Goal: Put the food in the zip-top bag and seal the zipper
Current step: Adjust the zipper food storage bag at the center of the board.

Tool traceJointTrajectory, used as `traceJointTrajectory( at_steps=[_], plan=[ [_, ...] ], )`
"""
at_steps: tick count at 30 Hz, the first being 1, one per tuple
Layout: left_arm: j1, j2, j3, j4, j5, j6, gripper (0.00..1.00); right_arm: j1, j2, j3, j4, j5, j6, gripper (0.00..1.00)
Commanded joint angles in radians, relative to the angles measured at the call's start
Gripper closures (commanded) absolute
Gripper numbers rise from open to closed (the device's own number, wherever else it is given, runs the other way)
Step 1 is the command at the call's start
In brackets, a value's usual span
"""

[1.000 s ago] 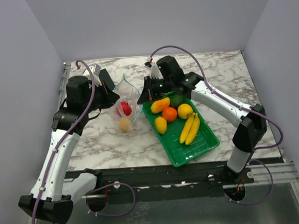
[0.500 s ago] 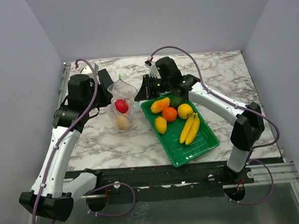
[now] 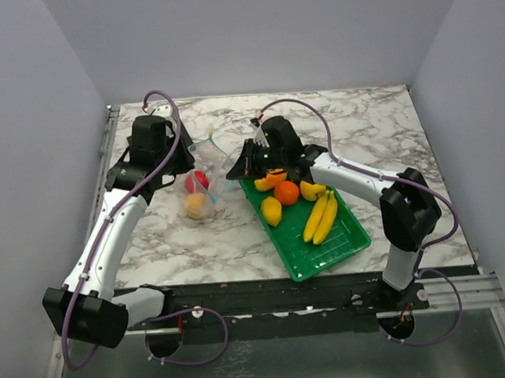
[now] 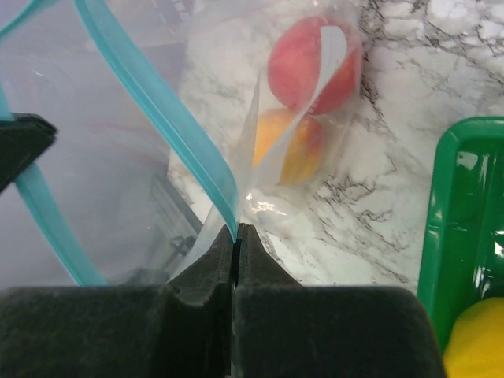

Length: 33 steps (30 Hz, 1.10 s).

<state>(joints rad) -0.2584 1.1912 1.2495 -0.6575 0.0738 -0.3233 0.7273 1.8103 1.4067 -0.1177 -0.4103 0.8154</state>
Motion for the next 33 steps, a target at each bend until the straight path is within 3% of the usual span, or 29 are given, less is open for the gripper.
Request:
traceJointTrajectory(
  at_steps=[1,7,16,24,28,33],
  plan=[
    [-0.035,0.018,-0.030,0.034,0.008,0.016,1.00,0.006,-0.012,-0.085,0.080,0.034,0.031,0.99],
    [-0.097,-0.004,-0.120,0.072,-0.063,0.014,1.00,0.006,-0.057,-0.185,0.099,0.066,0.020,0.99],
    [-0.157,-0.069,-0.269,0.203,-0.049,0.051,1.00,0.006,-0.147,-0.237,0.060,0.111,-0.013,0.97],
    [-0.163,-0.154,-0.338,0.259,-0.055,0.055,1.00,0.006,-0.194,-0.226,0.027,0.106,-0.054,0.76],
    [-0.163,-0.170,-0.357,0.256,-0.066,0.064,1.00,0.006,-0.242,-0.203,-0.012,0.117,-0.095,0.59],
    [-0.163,-0.184,-0.367,0.253,-0.078,0.065,1.00,0.007,-0.315,-0.176,-0.090,0.155,-0.162,0.50]
  ],
)
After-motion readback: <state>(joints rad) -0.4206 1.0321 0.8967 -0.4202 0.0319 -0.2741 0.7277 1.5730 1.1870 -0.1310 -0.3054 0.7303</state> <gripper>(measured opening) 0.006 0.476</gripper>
